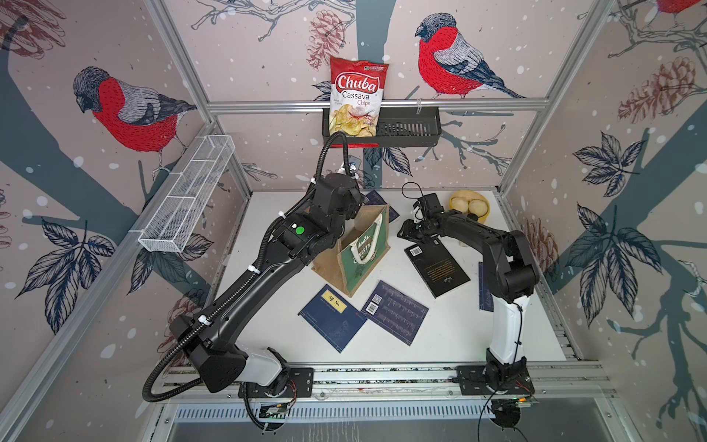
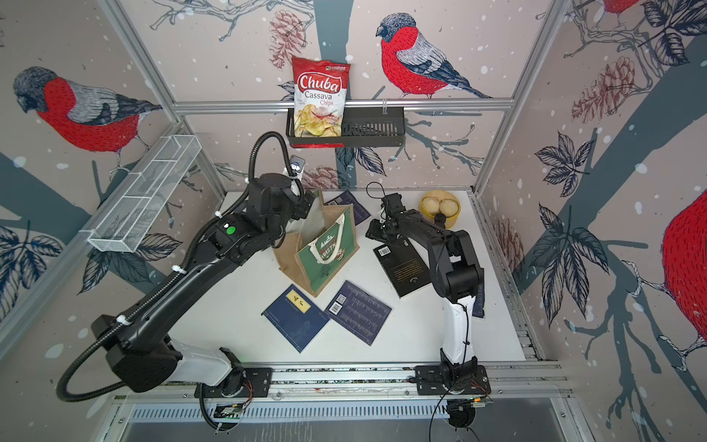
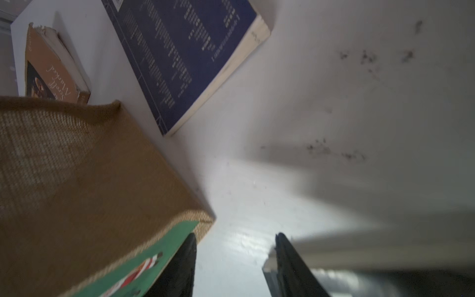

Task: Take out the books from the canvas bag
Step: Reset both arms

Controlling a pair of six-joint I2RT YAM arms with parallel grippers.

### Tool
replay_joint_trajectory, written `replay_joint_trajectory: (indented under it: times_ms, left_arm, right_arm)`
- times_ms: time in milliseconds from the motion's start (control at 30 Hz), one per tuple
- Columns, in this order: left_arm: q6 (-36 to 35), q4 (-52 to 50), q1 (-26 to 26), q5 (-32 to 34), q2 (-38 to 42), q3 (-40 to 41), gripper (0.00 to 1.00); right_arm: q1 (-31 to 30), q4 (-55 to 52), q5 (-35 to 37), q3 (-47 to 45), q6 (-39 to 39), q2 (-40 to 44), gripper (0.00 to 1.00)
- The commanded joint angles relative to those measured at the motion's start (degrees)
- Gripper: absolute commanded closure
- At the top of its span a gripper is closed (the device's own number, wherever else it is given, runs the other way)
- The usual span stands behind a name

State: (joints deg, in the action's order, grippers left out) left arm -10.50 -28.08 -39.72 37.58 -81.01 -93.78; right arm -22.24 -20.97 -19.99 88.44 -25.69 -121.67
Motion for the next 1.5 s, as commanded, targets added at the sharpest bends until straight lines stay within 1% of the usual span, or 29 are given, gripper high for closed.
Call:
replay_joint_trajectory:
  times_ms: [0,100,200,400,533,633,733,833,900,967,1000,1100,1167,1233,1300,1400,1467]
  left_arm:
    - [4.44,-2.49,2.05,-0.26,0.33,-1.07,0.11]
    - [5.99,-5.7,3.18,-1.91,0.33,-1.54,0.11]
    - [8.04,-9.36,3.34,-1.72,0.74,-1.8,0.11]
    - [13.05,-14.19,3.43,-2.13,3.43,-0.44,0.12]
    - [14.39,-15.72,3.47,-2.21,4.36,0.55,0.12]
    - [14.7,-15.87,3.38,-2.09,4.85,2.32,0.12]
    - [15.66,-14.67,3.7,-1.83,5.67,4.36,0.12]
    - [16.86,-12.57,5.25,-3.15,6.64,5.52,0.12]
    - [17.55,-10.75,6.73,-3.41,7.46,6.16,0.13]
    - [18.46,-7.86,8.63,-3.61,9.01,7.48,0.16]
    - [19.03,-5.9,10.1,-4.84,9.86,8.6,0.17]
    - [22.72,-0.48,16.6,-11.07,12.87,13.44,0.18]
    - [24.42,2.43,20.7,-13.95,14.64,17.42,0.18]
    - [23.9,5.18,22.33,-13.17,16.1,21.06,0.17]
    - [22.3,7.98,23.2,-11.11,17.08,24.63,0.13]
    - [20.25,13.37,24.72,-9.07,18.18,30.88,0.06]
    - [20.43,19.56,25.27,-5.82,19.88,36.87,0.02]
  right_arm:
    - [-0.11,5.45,-2.05,3.25,-2.06,-4.68,0.51]
    - [-0.6,8.18,-2.96,6.56,-2.84,-10.04,0.53]
    - [-0.68,10.12,-3.85,10.22,-3.79,-15.13,0.54]
    - [-0.37,13.18,-3.66,17.06,-6.61,-22.48,0.57]
    - [0.41,15.28,-3.19,18.97,-8.08,-23.85,0.57]
    - [1.44,16.69,-4.27,20.86,-9.06,-24.96,0.57]
    - [2.23,15.75,-5.96,23.38,-8.96,-25.99,0.52]
    - [3.18,15.5,-6.37,20.7,-8.56,-22.47,0.47]
    - [3.99,18.01,-6.16,15.52,-8.1,-17.21,0.43]
    - [4.8,18.41,-5.67,12.04,-7.24,-12.75,0.4]
    - [5.29,17.72,-5.14,10.95,-6.7,-10.94,0.39]
    - [6.94,15.89,-2.89,6.98,-4.96,-5.06,0.36]
    - [8.14,14.61,-1.15,4.16,-4.11,-1.04,0.35]
    - [9.08,13.03,1.32,1.87,-4.03,2.16,0.34]
    - [9.63,11.63,4.61,-0.98,-3.48,5.44,0.32]
    - [9.67,13.36,11.38,-8.47,-2.92,12.1,0.29]
    - [9.84,14.3,15.94,-13.31,-2.79,16.49,0.27]
